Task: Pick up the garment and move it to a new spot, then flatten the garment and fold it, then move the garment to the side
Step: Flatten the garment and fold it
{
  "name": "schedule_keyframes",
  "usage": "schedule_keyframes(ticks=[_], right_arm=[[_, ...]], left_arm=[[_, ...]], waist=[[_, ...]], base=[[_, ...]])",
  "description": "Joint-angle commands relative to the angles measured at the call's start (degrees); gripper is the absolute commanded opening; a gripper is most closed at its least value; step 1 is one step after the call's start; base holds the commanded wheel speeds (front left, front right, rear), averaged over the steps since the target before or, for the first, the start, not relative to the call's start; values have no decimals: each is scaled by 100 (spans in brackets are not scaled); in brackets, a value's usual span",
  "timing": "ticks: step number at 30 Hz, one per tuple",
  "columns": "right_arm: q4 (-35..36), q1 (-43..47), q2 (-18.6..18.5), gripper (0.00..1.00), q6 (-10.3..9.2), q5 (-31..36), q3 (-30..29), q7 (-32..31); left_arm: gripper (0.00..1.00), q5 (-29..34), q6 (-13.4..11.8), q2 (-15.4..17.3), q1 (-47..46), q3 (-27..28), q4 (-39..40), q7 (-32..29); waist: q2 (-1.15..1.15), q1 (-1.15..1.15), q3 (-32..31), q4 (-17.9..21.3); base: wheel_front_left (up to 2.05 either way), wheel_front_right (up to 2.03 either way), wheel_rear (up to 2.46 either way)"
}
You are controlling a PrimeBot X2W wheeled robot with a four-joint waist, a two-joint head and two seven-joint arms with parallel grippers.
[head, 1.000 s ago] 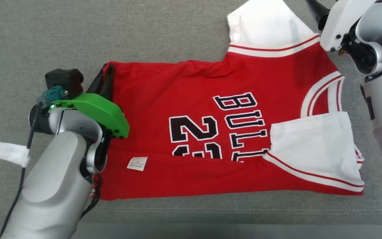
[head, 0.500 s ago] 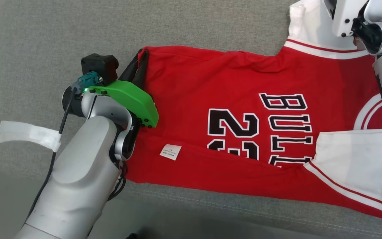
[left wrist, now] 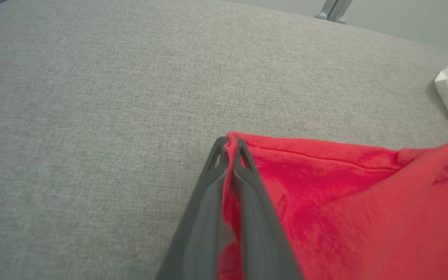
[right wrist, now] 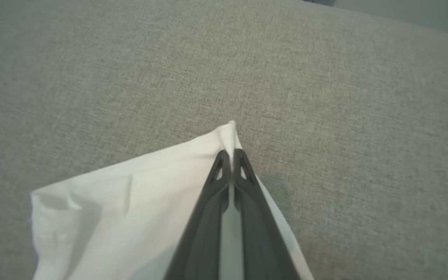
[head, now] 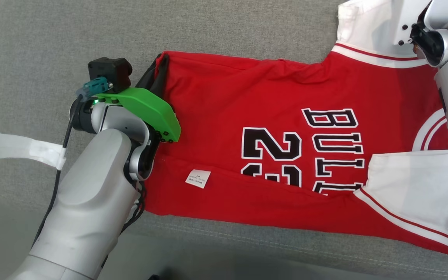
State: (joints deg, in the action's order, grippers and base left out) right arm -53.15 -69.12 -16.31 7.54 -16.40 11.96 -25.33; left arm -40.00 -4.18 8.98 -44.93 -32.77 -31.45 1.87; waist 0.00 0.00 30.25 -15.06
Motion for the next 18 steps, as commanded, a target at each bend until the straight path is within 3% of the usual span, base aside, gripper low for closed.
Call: schedule_keyframes(ticks=[1, 9, 18], right_arm=[[-47, -73, -2, 0, -11, 2, -36, 105], [190, 231, 202, 0, -10, -677, 156, 756], [1414, 1202, -181, 0, -8, -1835, 801, 1272]], left_arm=[[0, -76, 32, 7, -110, 55, -35, 48], [0, -439, 170, 156, -19, 360, -391, 44], [0, -644, 204, 543, 297, 651, -608, 201]], waist=[[0, 0, -16, 38], [0, 0, -281, 387], [0, 0, -708, 880]], base=[[0, 0, 0], [0, 0, 0], [0, 0, 0]])
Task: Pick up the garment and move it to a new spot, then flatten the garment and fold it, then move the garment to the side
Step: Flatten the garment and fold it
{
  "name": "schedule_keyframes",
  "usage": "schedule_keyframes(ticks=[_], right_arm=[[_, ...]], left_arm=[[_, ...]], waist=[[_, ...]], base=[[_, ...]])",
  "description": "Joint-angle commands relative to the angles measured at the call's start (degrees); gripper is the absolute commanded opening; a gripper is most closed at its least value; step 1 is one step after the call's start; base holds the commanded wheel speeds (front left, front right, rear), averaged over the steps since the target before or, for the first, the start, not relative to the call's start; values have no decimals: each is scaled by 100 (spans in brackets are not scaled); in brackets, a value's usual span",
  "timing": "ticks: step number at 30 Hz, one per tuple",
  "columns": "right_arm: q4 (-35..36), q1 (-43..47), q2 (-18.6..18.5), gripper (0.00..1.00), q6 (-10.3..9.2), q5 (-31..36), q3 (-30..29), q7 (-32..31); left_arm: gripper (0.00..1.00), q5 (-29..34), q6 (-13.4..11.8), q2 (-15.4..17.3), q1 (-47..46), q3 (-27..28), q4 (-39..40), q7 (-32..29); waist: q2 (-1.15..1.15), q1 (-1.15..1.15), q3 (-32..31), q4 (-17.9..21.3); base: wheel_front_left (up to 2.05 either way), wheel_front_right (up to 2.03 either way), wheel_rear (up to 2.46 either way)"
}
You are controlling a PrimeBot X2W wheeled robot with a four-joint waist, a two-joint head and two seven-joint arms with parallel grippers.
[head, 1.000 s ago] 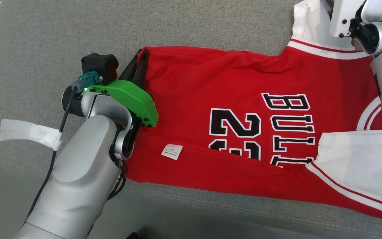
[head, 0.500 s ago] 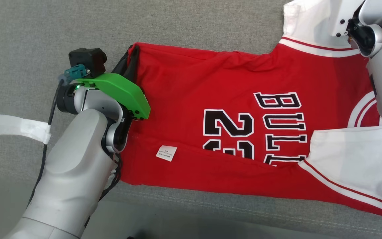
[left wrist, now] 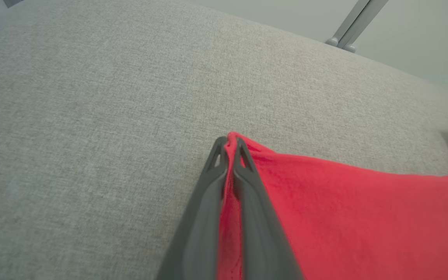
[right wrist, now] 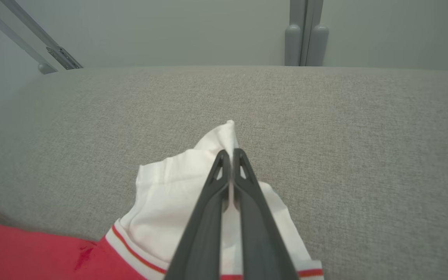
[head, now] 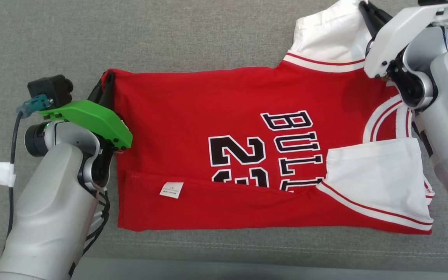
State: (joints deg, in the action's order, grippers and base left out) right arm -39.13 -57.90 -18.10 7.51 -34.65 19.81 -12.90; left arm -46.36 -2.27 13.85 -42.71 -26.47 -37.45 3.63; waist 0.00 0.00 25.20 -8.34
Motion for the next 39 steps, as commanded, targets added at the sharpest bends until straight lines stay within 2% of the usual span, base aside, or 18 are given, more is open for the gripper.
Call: schedule_keyframes(ticks=[1, 9, 14, 20, 25, 32, 37, 38, 39], right_arm=[[154, 197, -50, 0, -5, -113, 71, 74], [1311, 1261, -350, 0, -4, -703, 209, 559], [2178, 2363, -474, 0, -4, -932, 35, 754], [2803, 3338, -448, 0, -4, -827, -231, 809], [3278, 4287, -285, 0, -3, -753, -588, 776], [3412, 4953, -105, 0, -3, -563, -800, 817], [3299, 5135, -50, 0, -3, -343, -706, 869], [3255, 5172, -62, 7, -3, -280, -663, 899], [3207, 5216, -84, 16, -3, -229, -617, 918]], left_arm=[[0, -31, 18, 85, 131, 35, 11, 48], [0, -49, -34, 265, 739, 92, 543, 355], [0, -195, -180, 345, 1431, 234, 1068, 624], [0, -403, -234, 410, 2110, 429, 1566, 811], [0, -668, -215, 371, 2944, 556, 2039, 912], [0, -724, -310, 254, 3509, 594, 2073, 1017], [0, -808, -311, 220, 3701, 655, 1906, 1044], [0, -794, -276, 235, 3733, 627, 1865, 1029], [15, -793, -259, 244, 3771, 606, 1816, 1024]], waist=[[0, 0, -245, 251], [0, 0, -695, 420], [0, 0, -1081, 508], [0, 0, -1313, 620], [0, 0, -1435, 696], [0, 0, -1415, 728], [0, 0, -1421, 757], [0, 0, -1432, 762], [0, 0, -1443, 764]], base=[[0, 0, 0], [0, 0, 0], [0, 0, 0], [0, 0, 0], [0, 0, 0], [0, 0, 0], [0, 0, 0], [0, 0, 0], [0, 0, 0]])
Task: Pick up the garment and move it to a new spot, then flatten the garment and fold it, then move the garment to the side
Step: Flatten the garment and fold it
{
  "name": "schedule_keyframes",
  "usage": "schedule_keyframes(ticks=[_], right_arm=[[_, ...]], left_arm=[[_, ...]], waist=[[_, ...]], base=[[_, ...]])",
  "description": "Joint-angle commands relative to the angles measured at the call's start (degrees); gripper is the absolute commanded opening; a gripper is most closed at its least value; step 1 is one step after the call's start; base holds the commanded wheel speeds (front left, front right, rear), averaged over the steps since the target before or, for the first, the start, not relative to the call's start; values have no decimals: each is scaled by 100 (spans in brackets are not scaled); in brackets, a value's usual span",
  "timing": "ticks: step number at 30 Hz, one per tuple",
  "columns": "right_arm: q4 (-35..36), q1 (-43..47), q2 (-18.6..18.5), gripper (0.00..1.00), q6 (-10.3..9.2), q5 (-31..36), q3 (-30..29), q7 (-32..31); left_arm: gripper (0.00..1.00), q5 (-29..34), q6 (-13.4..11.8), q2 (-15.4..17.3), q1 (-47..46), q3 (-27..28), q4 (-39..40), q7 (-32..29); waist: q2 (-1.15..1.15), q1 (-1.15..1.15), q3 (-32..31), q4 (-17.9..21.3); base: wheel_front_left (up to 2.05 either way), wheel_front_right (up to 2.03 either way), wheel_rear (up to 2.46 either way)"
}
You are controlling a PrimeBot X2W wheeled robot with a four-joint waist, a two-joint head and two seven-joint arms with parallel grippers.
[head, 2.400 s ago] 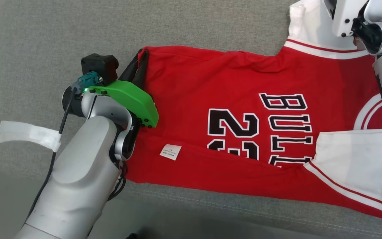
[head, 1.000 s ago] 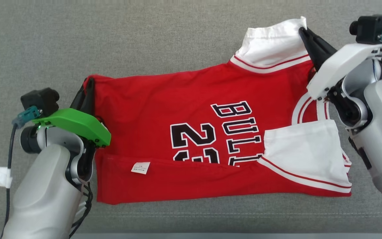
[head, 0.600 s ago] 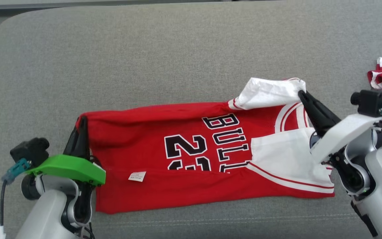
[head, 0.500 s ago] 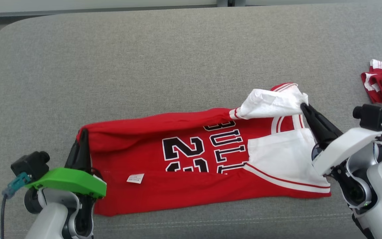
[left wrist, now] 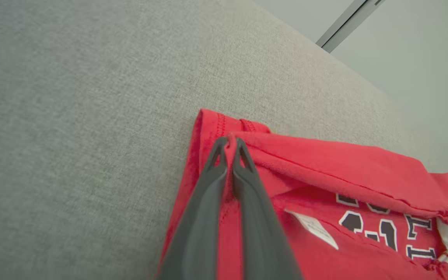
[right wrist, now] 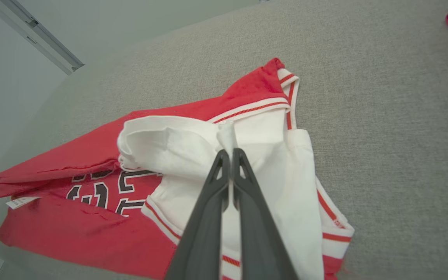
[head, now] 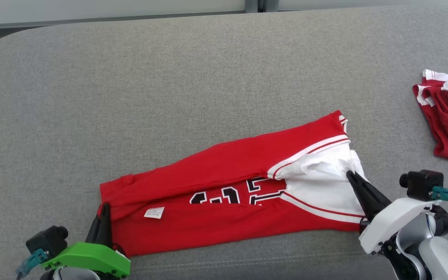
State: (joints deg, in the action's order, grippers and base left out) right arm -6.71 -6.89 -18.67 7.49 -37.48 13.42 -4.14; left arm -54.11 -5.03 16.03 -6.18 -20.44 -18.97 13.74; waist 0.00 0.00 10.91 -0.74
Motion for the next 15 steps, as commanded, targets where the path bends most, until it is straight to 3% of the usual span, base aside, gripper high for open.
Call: schedule_keyframes(ticks=[1, 2, 3, 4, 5, 8, 15], right_arm=[[-69, 151, -66, 22, -1, 118, 81, 76], [-108, 196, -99, 33, -1, 170, 108, 113], [-140, 251, -126, 45, -1, 202, 142, 151], [-164, 318, -147, 66, -1, 228, 170, 183], [-170, 377, -184, 100, -1, 269, 206, 222], [-192, 693, -373, 100, -1, 431, 218, 288], [-170, 1182, -544, 100, -2, 546, -43, 159]], left_arm=[[48, -35, 38, 20, 146, -12, -83, 1], [100, -42, 39, 17, 189, -25, -117, -10], [100, -32, 35, 26, 241, -41, -149, -9], [100, -33, 35, 34, 297, -60, -183, -17], [100, -4, 51, 56, 357, -87, -199, -18], [100, 39, 66, 144, 607, -137, -144, -23], [100, 286, -204, 309, 957, -164, 282, 41]], waist=[[0, 0, -29, 2], [0, 0, -49, -1], [0, 0, -70, -4], [0, 0, -93, -4], [0, 0, -117, -3], [0, 0, -251, 2], [0, 0, -589, -20]], base=[[0, 0, 0], [0, 0, 0], [0, 0, 0], [0, 0, 0], [0, 0, 0], [0, 0, 0], [0, 0, 0]])
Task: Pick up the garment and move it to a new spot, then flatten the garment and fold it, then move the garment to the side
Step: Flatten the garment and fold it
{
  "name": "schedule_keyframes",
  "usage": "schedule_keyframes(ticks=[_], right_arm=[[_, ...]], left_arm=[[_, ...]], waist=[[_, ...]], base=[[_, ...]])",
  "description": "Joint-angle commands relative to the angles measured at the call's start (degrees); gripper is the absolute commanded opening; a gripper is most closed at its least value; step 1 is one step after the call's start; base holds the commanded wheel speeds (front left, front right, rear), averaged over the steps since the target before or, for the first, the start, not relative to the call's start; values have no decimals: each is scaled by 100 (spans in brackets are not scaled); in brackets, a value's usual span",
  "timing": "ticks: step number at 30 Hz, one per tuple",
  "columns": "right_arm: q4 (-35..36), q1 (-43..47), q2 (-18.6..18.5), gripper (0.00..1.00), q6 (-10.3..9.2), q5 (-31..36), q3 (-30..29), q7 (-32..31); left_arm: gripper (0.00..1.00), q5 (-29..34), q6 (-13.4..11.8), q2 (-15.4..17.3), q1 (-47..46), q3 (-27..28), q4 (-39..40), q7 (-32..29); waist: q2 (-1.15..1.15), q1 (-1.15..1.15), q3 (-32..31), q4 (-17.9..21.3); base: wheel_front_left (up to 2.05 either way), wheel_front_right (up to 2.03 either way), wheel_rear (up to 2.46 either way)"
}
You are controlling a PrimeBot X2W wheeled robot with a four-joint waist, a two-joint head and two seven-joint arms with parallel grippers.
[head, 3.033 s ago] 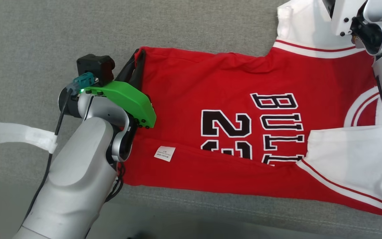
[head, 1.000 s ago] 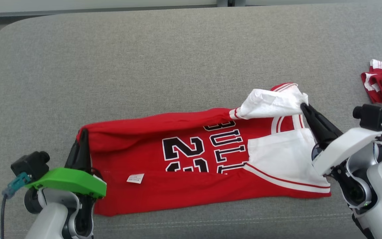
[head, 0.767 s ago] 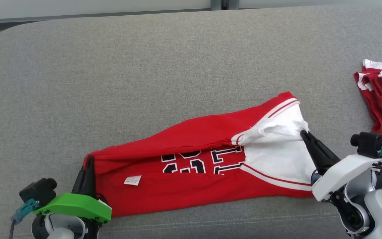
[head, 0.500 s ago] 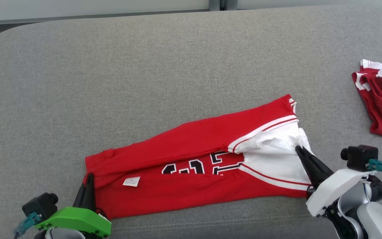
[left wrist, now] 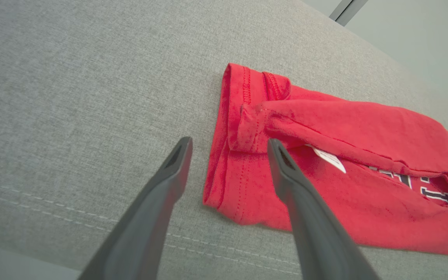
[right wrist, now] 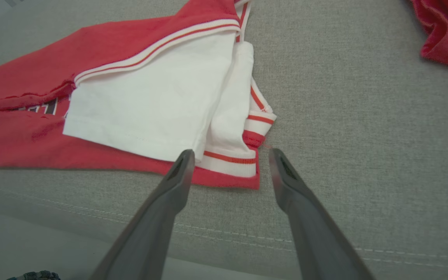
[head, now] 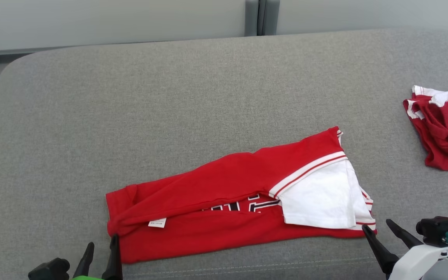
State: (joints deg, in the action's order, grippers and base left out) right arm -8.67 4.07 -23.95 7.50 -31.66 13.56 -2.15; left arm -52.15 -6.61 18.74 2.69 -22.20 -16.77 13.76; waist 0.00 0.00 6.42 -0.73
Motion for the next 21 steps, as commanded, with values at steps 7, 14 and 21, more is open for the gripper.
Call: schedule_keyframes(ticks=[7, 14, 21], right_arm=[[254, 263, -11, 100, -2, -17, -482, -244], [305, -106, 287, 100, -2, 88, -972, -851], [-509, -845, 571, 100, -2, 174, -1115, -1525]], left_arm=[[100, 318, -271, 61, 73, -69, 528, 41], [100, 497, -505, 33, -84, -212, 1070, -68], [100, 623, -639, 73, -156, -330, 1486, -229]], waist=[[0, 0, -457, -123], [0, 0, -678, -393], [0, 0, -613, -862]], base=[[0, 0, 0], [0, 0, 0], [0, 0, 0]])
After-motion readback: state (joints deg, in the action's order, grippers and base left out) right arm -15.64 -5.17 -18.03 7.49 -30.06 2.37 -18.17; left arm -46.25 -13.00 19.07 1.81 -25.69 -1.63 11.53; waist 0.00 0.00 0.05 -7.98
